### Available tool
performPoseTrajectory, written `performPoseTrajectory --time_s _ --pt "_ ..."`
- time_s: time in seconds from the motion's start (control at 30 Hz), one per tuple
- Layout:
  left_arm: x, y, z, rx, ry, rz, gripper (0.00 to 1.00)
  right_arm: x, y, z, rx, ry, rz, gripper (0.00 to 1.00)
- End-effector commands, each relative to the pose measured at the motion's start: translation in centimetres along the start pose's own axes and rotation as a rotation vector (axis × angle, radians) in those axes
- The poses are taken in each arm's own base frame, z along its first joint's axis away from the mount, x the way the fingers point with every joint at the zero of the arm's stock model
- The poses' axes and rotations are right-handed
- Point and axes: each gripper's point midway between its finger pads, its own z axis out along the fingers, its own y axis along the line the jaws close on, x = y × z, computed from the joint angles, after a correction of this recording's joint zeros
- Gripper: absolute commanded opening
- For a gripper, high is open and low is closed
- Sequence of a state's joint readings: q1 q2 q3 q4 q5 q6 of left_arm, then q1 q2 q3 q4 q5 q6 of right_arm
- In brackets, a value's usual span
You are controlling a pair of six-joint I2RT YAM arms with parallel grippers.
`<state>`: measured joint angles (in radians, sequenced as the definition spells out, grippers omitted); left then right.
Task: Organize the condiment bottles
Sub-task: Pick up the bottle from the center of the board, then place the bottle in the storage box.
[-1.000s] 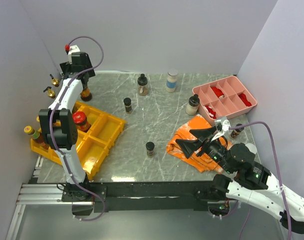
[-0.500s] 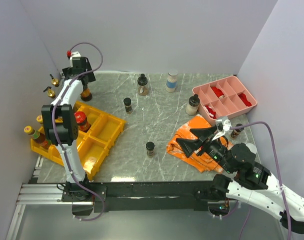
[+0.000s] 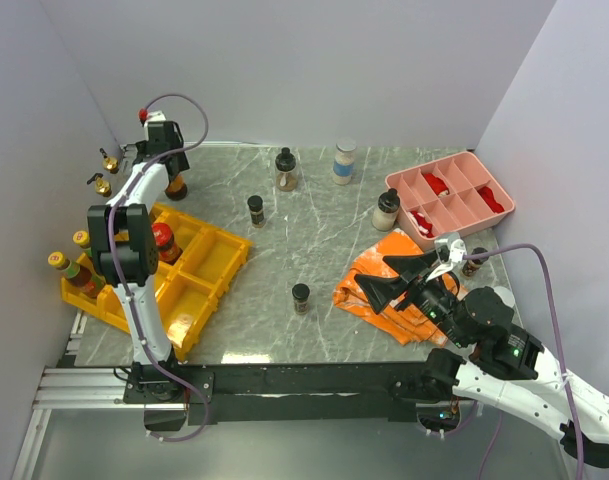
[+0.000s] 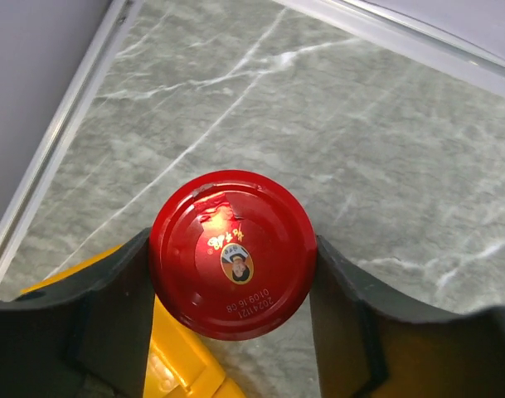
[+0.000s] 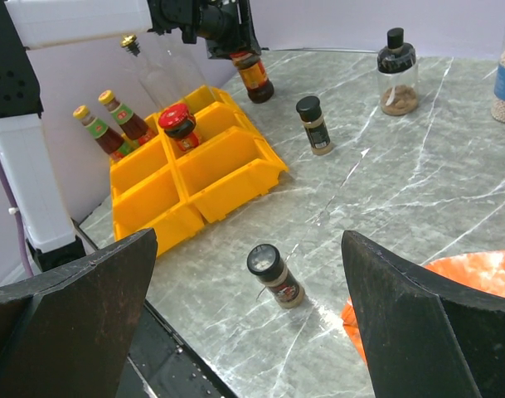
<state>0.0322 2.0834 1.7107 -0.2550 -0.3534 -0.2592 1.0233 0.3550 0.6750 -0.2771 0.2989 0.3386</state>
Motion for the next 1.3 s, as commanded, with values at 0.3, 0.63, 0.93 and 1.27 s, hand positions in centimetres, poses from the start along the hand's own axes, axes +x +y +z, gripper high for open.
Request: performPoseTrajectory --time_s 0.3,0.63,0.93,1.27 --pt "-2.9 -5.6 -5.5 0.216 -0.088 0.033 0.01 -1.5 0.3 -0.1 -0.007 -0.053 0.005 1.00" --pt "-3.0 -6.0 -10.6 0.230 -0.094 0.019 0.01 -1.8 0.6 -0.6 -0.025 -0.048 0.016 1.00" --pt "-3.0 -3.8 -14.8 0.240 -0.134 -0.011 0.01 -2.0 1.2 -1.2 -0.057 -0.051 0.047 1.00" --pt "-4.1 -2.1 -17.9 0.221 -0.168 -0.031 0.01 -2.2 1.4 -2.0 -0.081 -0.059 0.078 1.00"
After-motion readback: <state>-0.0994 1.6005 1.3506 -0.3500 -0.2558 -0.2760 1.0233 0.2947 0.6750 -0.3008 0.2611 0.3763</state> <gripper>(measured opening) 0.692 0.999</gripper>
